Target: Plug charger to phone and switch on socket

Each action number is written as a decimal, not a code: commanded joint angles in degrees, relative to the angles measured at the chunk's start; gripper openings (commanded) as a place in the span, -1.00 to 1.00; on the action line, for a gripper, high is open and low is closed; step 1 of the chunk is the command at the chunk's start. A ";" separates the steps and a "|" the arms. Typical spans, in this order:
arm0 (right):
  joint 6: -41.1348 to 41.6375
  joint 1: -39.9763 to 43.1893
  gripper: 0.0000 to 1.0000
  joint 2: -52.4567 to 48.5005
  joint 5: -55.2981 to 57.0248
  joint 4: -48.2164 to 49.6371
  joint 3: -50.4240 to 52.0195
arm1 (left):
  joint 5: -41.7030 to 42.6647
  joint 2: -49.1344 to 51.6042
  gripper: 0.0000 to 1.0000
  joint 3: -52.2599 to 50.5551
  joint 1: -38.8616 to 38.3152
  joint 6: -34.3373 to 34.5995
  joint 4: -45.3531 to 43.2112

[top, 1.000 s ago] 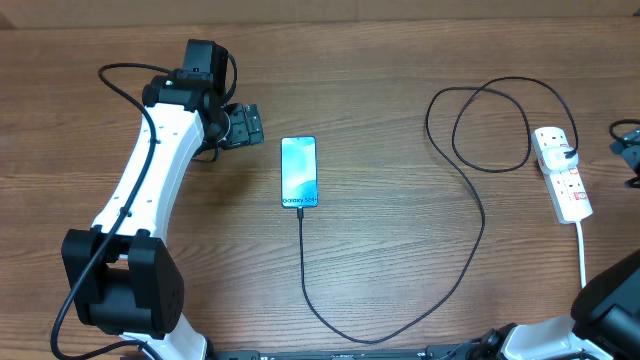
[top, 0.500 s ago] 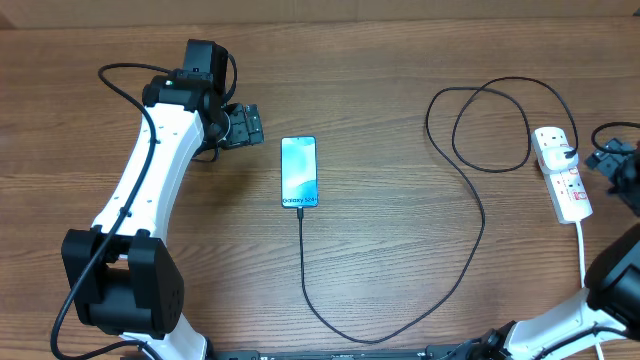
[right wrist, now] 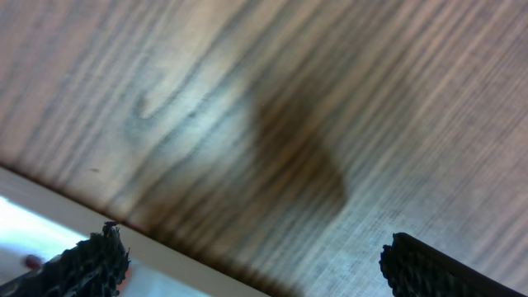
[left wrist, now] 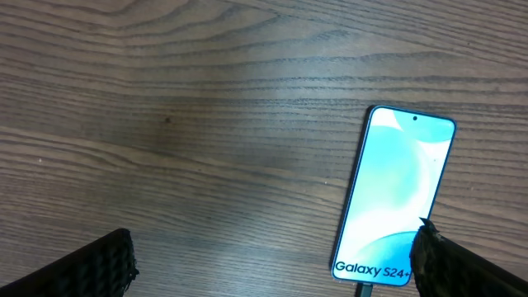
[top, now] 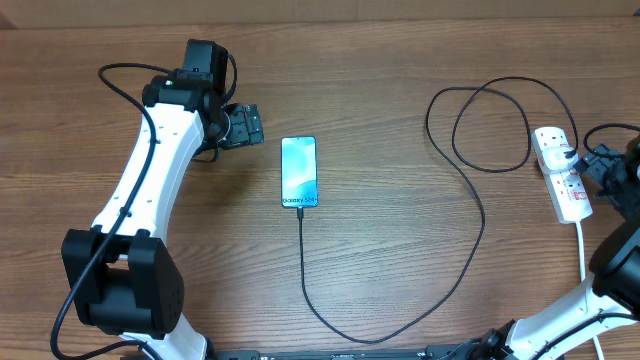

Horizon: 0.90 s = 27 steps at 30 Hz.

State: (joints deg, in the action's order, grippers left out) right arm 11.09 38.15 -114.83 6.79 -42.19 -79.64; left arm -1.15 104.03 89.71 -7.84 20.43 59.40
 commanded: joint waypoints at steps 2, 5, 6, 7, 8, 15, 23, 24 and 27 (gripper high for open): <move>-0.98 -0.04 1.00 -0.17 -2.86 0.55 0.55 | -0.57 -1.07 1.00 0.35 -0.07 -1.14 0.09; -0.92 -0.04 1.00 -0.17 -3.56 0.50 0.57 | -0.57 -1.07 1.00 0.35 -0.07 -1.14 0.09; -0.94 -0.04 1.00 -0.17 -3.52 0.31 0.57 | -0.57 -1.07 0.99 0.35 -0.07 -1.14 0.09; -0.94 -0.04 1.00 -0.17 -3.54 0.09 0.57 | -0.57 -1.07 1.00 0.35 -0.07 -1.14 0.09; -0.94 -0.04 1.00 -0.17 -3.52 -0.13 0.57 | -0.57 -1.07 1.00 0.35 -0.07 -1.14 0.09; -0.96 -0.04 1.00 -0.17 -3.48 -0.68 1.46 | -0.57 -1.07 0.99 0.35 -0.07 -1.14 0.09; -0.92 -0.04 1.00 -0.17 -3.50 2.23 4.57 | -0.57 -1.07 0.99 0.35 -0.07 -1.14 0.09; -0.94 -0.04 1.00 -0.17 -3.50 2.23 4.57 | -0.57 -1.07 0.99 0.35 -0.07 -1.14 0.09; -0.92 -0.04 1.00 -0.17 -4.15 2.05 4.57 | -0.57 -1.07 0.99 0.35 -0.07 -1.14 0.09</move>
State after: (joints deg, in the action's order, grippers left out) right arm 10.94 38.33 -114.59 3.81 -38.81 -77.25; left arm -1.15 104.03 89.71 -7.84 20.43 59.40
